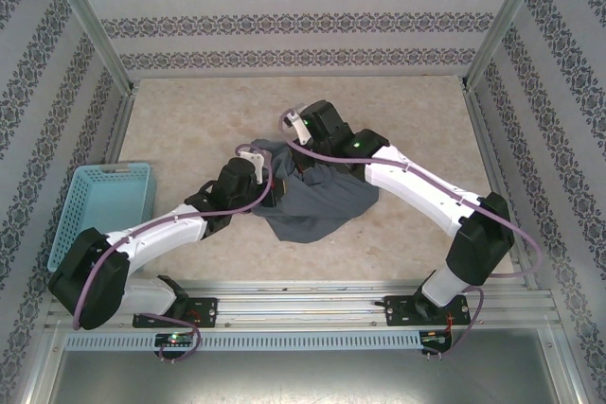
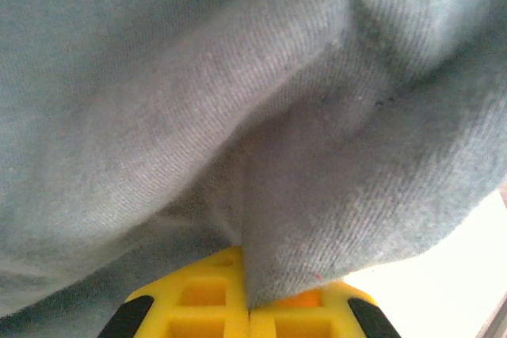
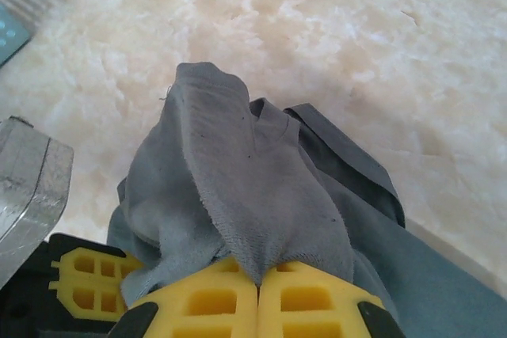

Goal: Fold the inside-out t-shirt

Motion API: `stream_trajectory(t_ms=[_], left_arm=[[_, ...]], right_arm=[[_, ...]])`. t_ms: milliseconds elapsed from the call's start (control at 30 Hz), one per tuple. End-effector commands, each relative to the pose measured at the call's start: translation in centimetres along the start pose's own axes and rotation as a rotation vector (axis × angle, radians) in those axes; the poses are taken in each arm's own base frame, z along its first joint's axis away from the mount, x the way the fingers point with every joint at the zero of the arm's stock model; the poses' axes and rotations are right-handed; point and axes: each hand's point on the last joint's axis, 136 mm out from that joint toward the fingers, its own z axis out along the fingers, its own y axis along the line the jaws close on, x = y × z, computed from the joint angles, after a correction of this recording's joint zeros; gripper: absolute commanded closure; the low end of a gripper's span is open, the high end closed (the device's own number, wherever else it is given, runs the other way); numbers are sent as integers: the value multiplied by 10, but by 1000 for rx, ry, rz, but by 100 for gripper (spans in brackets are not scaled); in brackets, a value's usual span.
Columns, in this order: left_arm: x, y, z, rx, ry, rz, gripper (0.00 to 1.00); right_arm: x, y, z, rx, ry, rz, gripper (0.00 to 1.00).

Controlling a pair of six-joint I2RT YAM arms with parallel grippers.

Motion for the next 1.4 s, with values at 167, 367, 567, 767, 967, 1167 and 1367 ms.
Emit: stream_trajectory(t_ms=[167,367,567,767,967,1167,1367], left_arm=[[5,1,7,-1,19,14,100],[6,0,9,5,26,15,100],[8,2,10,-2,35,19,100],[9,2,12,2,35,13,100],[7,3,10,-4,31,18,100],[7,4,8,-15,29,25,100],[9,19,10,-101,50,42,100]], right_arm=[[0,3,7,-41,-19,3,76],[28,-5,12,-46,-34,165,53],[54,-8,12,-51,-71,262,50],[72,-18,32,-44,-42,319,54],[75,-25,50,-2,-6,297,59],[82,-26,58,5,27,288,71],[75,-24,27,56,26,220,100]])
